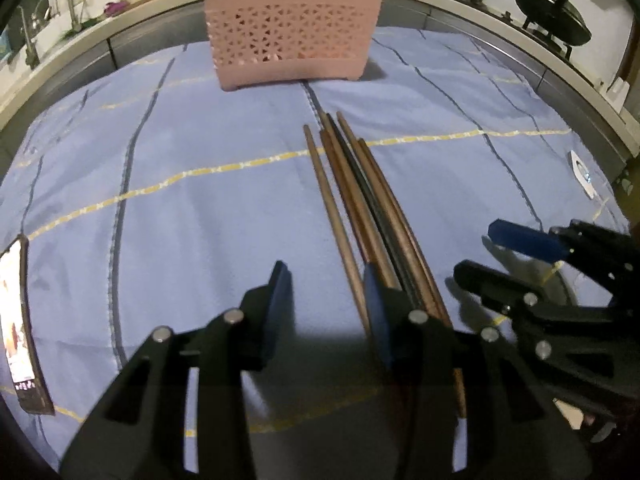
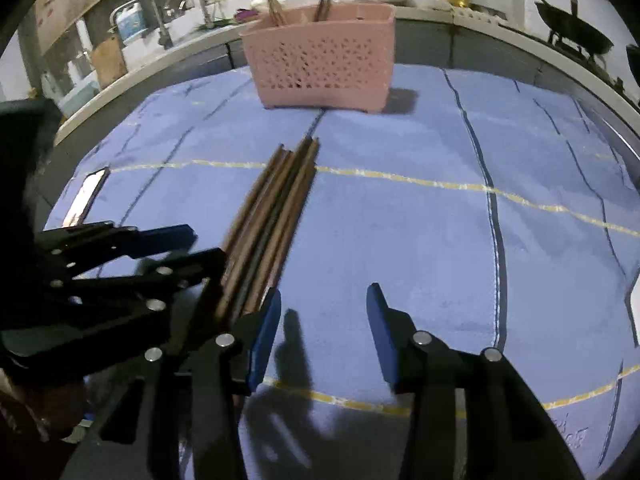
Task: Organize utensils
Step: 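Grasp a chopstick with the left tool while the right tool grasps another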
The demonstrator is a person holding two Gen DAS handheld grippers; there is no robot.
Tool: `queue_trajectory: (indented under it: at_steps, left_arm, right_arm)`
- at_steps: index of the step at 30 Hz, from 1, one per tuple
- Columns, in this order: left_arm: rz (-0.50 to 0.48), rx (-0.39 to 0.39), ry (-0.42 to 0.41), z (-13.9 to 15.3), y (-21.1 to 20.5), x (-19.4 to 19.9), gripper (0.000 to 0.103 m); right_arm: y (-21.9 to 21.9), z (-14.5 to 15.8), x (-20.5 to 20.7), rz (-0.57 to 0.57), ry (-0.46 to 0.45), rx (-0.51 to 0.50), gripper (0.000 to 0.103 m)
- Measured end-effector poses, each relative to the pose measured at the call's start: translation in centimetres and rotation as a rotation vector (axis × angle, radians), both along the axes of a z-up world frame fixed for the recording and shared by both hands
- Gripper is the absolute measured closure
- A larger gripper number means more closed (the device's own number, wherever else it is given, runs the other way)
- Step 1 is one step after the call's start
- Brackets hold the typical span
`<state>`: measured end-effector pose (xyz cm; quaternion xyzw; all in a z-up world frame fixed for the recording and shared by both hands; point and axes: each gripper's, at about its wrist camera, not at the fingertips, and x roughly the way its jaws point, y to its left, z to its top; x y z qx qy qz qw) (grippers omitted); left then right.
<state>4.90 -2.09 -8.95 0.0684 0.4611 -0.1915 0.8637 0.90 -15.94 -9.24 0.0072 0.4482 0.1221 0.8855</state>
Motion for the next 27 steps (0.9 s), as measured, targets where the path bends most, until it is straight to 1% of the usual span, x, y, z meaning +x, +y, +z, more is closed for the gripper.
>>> queue_trajectory:
  at_steps: [1,2,4,6,8,9,12,14,16,18,20,23,25,26,27]
  left_arm:
    - [0.0,0.01,-0.003,-0.1,-0.3,0.1,0.065]
    - [0.003,0.037,-0.014,-0.1,-0.7,0.3,0.068]
    - [0.006,0.1,-0.065,-0.2,-1.4,0.4,0.069]
    - [0.007,0.087,-0.051,-0.2,-1.1,0.8,0.068]
    - [0.019,0.096,-0.052,-0.1,-0.6,1.0,0.067]
    - [0.026,0.102,-0.053,0.0,-0.3,1.0,0.067]
    - [0.048,0.102,-0.046,0.0,1.2,1.1,0.066]
    - [0.059,0.102,-0.045,0.0,2.2,1.1,0.066]
    - [0.06,0.106,-0.048,0.0,2.6,0.9,0.066]
    - [0.061,0.114,-0.054,0.0,2.7,0.8,0.066]
    - [0.064,0.106,-0.048,0.0,2.9,1.0,0.066]
    - [0.077,0.085,-0.037,0.0,3.4,1.4,0.066]
    - [0.083,0.086,-0.04,0.0,3.5,1.7,0.066]
    - [0.085,0.086,-0.042,0.0,3.4,1.9,0.066]
    - [0.087,0.086,-0.043,0.0,3.4,2.1,0.066]
  right_arm:
    - [0.5,-0.2,0.1,0.016,0.01,0.0,0.058]
    - [0.9,-0.5,0.2,0.017,0.016,-0.015,0.059]
    - [1.0,-0.8,0.3,0.013,0.004,-0.033,0.06]
    - [1.0,-1.0,0.6,0.004,0.016,-0.069,0.06]
    - [1.2,-1.1,0.4,0.013,-0.008,-0.095,0.06]
    - [1.2,-1.1,0.6,0.011,0.0,-0.086,0.06]
    - [0.5,-0.7,1.1,-0.011,0.007,-0.007,0.06]
    - [0.7,-0.5,1.2,-0.005,-0.005,-0.016,0.06]
    - [1.3,-1.0,1.6,0.015,0.004,-0.021,0.06]
    - [2.4,-1.1,2.0,0.026,-0.001,-0.056,0.061]
    - [3.4,-1.1,2.2,0.037,-0.028,-0.095,0.061]
    - [3.8,-1.0,2.5,0.048,-0.029,-0.089,0.061]
    - [3.6,-1.0,2.4,0.049,-0.045,-0.098,0.064]
    - [3.4,-1.0,2.5,0.044,-0.06,-0.109,0.075]
    - [3.1,-1.0,2.5,0.034,-0.071,-0.123,0.088]
